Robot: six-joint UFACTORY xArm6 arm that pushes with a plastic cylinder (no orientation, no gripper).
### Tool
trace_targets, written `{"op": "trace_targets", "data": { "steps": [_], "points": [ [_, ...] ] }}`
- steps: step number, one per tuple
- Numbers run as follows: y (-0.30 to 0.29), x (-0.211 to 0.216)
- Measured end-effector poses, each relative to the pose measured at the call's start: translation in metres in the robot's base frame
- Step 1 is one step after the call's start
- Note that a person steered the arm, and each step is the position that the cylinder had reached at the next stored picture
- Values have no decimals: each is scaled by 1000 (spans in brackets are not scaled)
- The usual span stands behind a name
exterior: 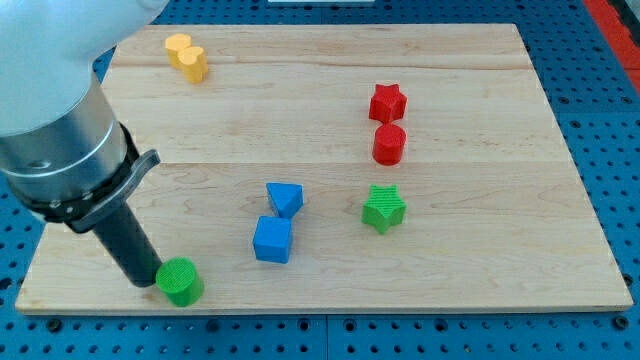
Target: Push green circle below of green star
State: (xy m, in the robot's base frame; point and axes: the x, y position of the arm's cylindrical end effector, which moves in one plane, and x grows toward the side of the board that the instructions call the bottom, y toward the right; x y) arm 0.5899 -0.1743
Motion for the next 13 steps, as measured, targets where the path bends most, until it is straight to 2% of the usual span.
{"op": "trace_targets", "data": {
  "steps": [1,5,7,9,12,13],
  "points": [
    [-13,16],
    [150,-13],
    [130,-34],
    [180,-66],
    [204,-32],
    [186,-34]
  ]
}}
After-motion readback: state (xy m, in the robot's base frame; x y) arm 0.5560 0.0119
